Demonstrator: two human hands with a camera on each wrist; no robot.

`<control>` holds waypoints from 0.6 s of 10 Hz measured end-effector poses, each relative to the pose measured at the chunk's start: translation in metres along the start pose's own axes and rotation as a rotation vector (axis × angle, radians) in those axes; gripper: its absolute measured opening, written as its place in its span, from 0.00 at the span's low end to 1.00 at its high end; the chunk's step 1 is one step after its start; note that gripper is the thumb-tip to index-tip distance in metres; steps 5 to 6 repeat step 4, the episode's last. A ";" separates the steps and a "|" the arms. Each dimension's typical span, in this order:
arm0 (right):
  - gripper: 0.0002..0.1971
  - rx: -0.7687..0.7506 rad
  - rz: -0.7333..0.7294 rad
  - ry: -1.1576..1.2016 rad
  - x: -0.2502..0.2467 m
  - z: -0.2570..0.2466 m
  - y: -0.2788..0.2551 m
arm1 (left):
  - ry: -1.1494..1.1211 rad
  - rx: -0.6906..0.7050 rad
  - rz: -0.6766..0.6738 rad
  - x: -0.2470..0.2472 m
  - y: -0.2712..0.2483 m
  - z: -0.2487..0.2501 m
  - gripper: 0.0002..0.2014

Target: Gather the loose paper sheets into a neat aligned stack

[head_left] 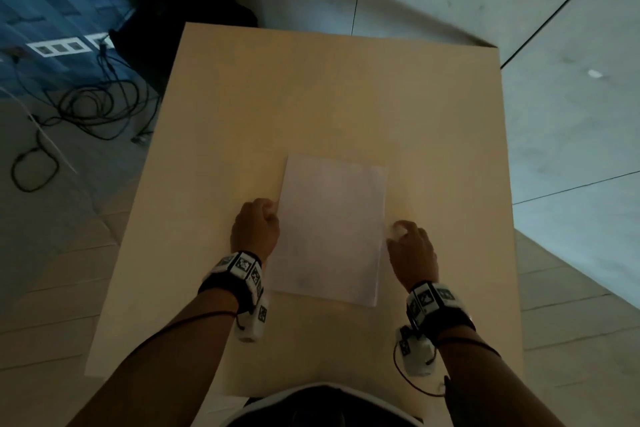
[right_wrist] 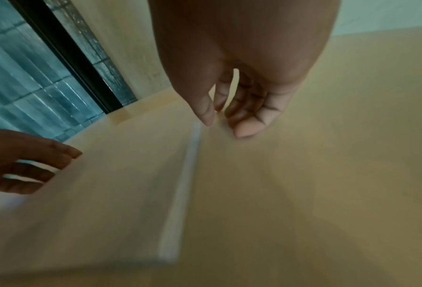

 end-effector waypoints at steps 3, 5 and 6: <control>0.11 -0.087 0.017 -0.158 -0.006 0.071 -0.074 | 0.182 0.047 -0.051 0.000 -0.087 -0.055 0.18; 0.13 -0.092 0.005 -0.203 -0.008 0.089 -0.092 | 0.246 0.108 -0.037 0.002 -0.115 -0.073 0.19; 0.13 -0.092 0.005 -0.203 -0.008 0.089 -0.092 | 0.246 0.108 -0.037 0.002 -0.115 -0.073 0.19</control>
Point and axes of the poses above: each hand's wrist, its own y-axis towards the middle knuckle, its own x-axis out of the palm, z = x × y, the point moved 6 cm from there along y, towards the middle knuckle, and after that the axes turned 3 degrees about -y, right-handed, at the moved point
